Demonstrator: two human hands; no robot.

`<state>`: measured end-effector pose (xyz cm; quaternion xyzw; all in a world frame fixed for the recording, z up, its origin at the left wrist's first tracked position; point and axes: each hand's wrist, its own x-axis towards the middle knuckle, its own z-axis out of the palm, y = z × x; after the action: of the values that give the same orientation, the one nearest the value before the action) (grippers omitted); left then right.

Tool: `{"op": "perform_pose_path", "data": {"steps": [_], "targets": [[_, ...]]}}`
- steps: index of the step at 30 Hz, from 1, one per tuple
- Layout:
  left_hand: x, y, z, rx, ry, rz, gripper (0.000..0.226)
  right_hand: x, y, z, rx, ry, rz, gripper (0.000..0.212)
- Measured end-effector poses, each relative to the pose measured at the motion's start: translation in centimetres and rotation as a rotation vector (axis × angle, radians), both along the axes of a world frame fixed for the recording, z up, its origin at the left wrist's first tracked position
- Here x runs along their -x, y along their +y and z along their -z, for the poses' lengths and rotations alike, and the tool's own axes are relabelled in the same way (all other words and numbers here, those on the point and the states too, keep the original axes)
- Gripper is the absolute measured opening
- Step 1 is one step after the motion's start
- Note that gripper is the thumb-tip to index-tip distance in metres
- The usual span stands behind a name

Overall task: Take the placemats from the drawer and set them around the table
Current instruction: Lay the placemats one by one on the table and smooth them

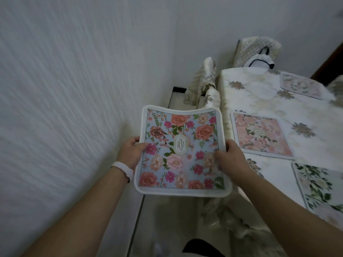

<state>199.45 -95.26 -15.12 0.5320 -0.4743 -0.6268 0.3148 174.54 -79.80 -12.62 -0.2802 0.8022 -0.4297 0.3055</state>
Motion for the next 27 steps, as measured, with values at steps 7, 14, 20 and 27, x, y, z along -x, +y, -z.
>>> {"op": "perform_pose_path", "data": {"steps": [7,14,20,27], "targets": [[7.1,-7.4,-0.3,-0.124,0.083,0.145,0.018,4.3,-4.3,-0.2,0.023,-0.007,0.146,0.023],[14.6,-15.2,1.2,-0.167,0.051,0.191,0.016,11.2,-10.3,1.9,0.023,-0.073,0.234,0.015],[21.7,-23.4,1.7,-0.203,0.015,0.224,0.014,18.3,-17.4,3.7,0.019,-0.116,0.274,0.016],[32.0,-32.1,0.7,-0.113,-0.1,0.361,0.013,25.9,-22.6,4.2,0.03,-0.145,0.39,0.014]]}}
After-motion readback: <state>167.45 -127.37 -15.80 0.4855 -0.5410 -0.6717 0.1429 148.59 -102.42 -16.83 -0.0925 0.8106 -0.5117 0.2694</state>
